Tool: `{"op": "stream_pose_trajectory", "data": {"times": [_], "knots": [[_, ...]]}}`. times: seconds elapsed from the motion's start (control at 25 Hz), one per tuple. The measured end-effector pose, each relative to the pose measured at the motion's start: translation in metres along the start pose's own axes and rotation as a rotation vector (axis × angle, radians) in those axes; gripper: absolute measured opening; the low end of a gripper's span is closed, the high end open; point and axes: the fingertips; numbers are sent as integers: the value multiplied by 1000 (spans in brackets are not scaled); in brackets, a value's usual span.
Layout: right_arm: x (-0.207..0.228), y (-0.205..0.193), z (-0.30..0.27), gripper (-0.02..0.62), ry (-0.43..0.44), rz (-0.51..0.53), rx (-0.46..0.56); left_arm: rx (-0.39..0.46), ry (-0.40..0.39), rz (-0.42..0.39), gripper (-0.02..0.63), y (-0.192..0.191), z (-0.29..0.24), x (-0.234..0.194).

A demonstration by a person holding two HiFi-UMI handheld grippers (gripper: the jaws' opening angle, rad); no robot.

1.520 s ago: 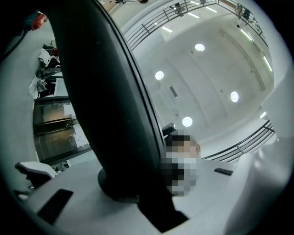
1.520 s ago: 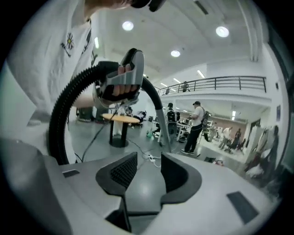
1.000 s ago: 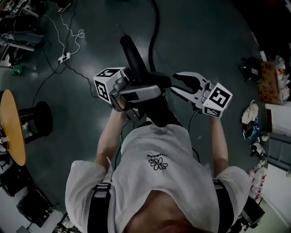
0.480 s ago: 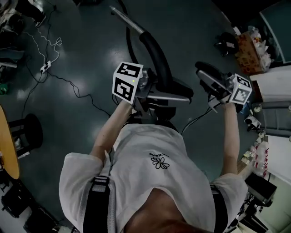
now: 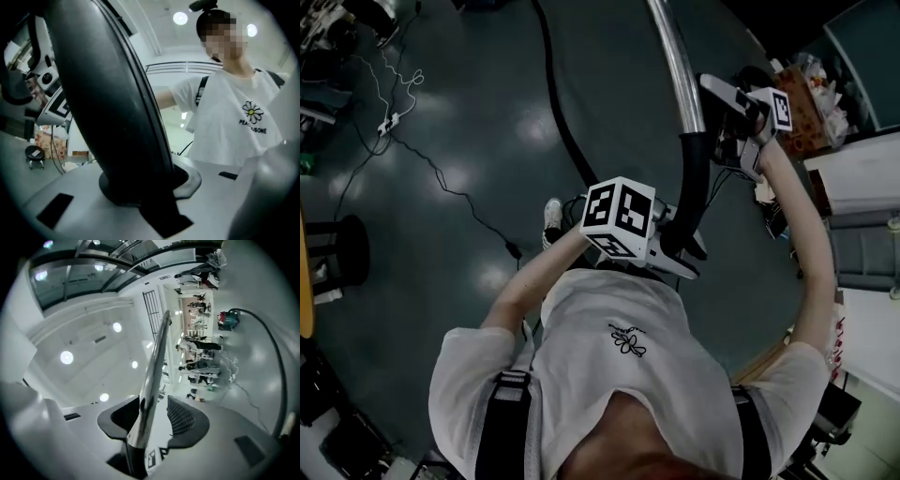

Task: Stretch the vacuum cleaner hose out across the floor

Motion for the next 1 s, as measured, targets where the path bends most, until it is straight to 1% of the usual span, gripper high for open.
{"op": "stream_pose_trajectory", "data": {"times": [0.04,0.08,0.12,0.2,0.28,0.32,0.44,0.48,0.56,0.6,0.68,0.8,0.88,0.92,1.0], "knots": [[-18,-7,14,175,55,4,13,-34,1,-5,115,-6,-17,-2],[-29,-10,21,190,88,22,23,-59,1,-6,115,-11,-26,-5],[-33,-11,23,190,96,57,26,-71,-3,-9,115,-14,-27,-6],[-33,-12,17,190,73,138,21,-73,-13,-16,115,-15,-21,-5],[-31,-13,8,190,48,180,-1,-72,-22,-23,115,-13,-19,-2],[-31,-16,6,190,46,179,-30,-74,-28,-24,115,-11,-20,-2],[-33,-25,4,190,63,126,-123,-74,-62,-10,115,-9,-29,0],[-33,-26,5,190,47,126,-136,-75,-71,1,115,-10,-30,1],[-31,-25,9,192,-12,168,-153,-94,-70,18,115,-15,-29,-3],[-31,-24,10,194,-46,207,-166,-107,-59,19,115,-19,-28,-8],[-32,-26,9,207,-112,327,-202,-129,-23,-8,115,-28,-28,-21],[-37,-33,1,219,-185,553,-284,-167,68,-117,117,-47,-24,-49],[-39,-42,-1,222,-210,687,-349,-226,142,-202,118,-62,-18,-67],[-42,-48,-4,222,-209,743,-382,-259,170,-245,120,-68,-14,-74],[-52,-58,-12,222,-191,829,-435,-309,202,-321,120,-71,-9,-83]]}}
Point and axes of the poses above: the fingertips, and each gripper's own axes: z backward along the fingers, x to its right, y out of its top
